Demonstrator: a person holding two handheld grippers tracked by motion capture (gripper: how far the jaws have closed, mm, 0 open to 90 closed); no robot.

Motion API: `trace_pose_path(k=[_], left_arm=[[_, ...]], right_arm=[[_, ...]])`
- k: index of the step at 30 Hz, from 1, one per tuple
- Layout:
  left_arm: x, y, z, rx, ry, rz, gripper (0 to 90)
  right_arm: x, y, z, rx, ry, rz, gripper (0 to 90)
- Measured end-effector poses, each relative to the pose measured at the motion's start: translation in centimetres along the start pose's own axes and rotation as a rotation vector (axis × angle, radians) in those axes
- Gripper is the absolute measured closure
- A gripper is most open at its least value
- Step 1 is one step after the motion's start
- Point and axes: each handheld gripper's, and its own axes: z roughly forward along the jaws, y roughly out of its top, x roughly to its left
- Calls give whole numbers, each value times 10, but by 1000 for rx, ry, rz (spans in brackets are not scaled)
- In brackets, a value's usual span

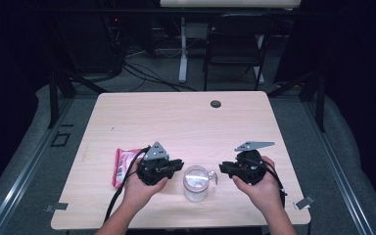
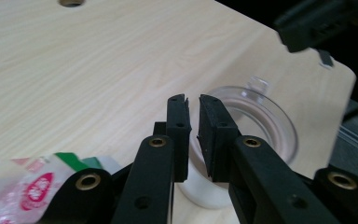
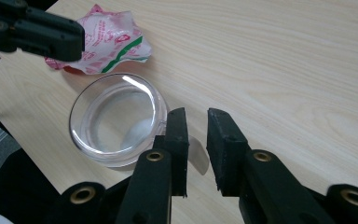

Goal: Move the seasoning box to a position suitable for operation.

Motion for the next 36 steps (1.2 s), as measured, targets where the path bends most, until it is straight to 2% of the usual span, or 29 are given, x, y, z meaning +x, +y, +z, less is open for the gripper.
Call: trace_pose_path(k=[3,5,6,8,10,13,16,19,20,22,24,26,27,28,29,30,32,35,36], left_arm=[[-7,-5,1,20,12,38,832],[-9,-8,1,30,6,46,833],[-10,-10,2,25,7,39,834],[-10,-15,3,37,1,36,830],[-10,-19,6,41,7,33,821],[-10,-23,8,53,13,29,813],[-10,-24,8,47,18,23,806],[-10,-27,7,47,26,18,802],[-9,-27,6,47,25,18,801],[-8,-28,5,48,19,12,800],[-8,-29,4,47,16,4,800],[-7,-30,3,50,15,4,801],[-8,-31,3,49,15,-6,801],[-8,-31,3,48,16,-2,801],[-8,-32,3,46,17,-1,802],[-8,-32,3,50,11,-3,803],[-7,-33,2,50,10,2,803],[-7,-34,2,52,2,8,803],[-7,-35,2,54,4,13,803]], right_arm=[[2,-1,4,11,7,-4,794],[1,-2,7,8,24,3,800],[1,-3,9,9,37,9,799],[0,-4,11,10,41,-19,777],[1,-6,12,4,22,-45,778],[-1,-8,14,-42,21,-79,775],[-2,-8,13,-57,24,-89,770],[-5,-8,16,-41,68,-81,764],[-4,-8,17,-50,62,-102,743],[-3,-8,18,-57,55,-116,693],[-2,-7,18,-66,42,-165,649],[-1,-6,20,-54,33,-162,652],[0,-6,20,-59,18,-176,664],[1,-6,20,-69,0,-183,710],[2,-5,20,-64,7,-188,744],[2,-4,20,-61,26,-187,760],[4,-4,22,-58,20,-193,768],[7,-3,26,-15,79,-137,787],[9,-4,27,-5,76,-124,791]])
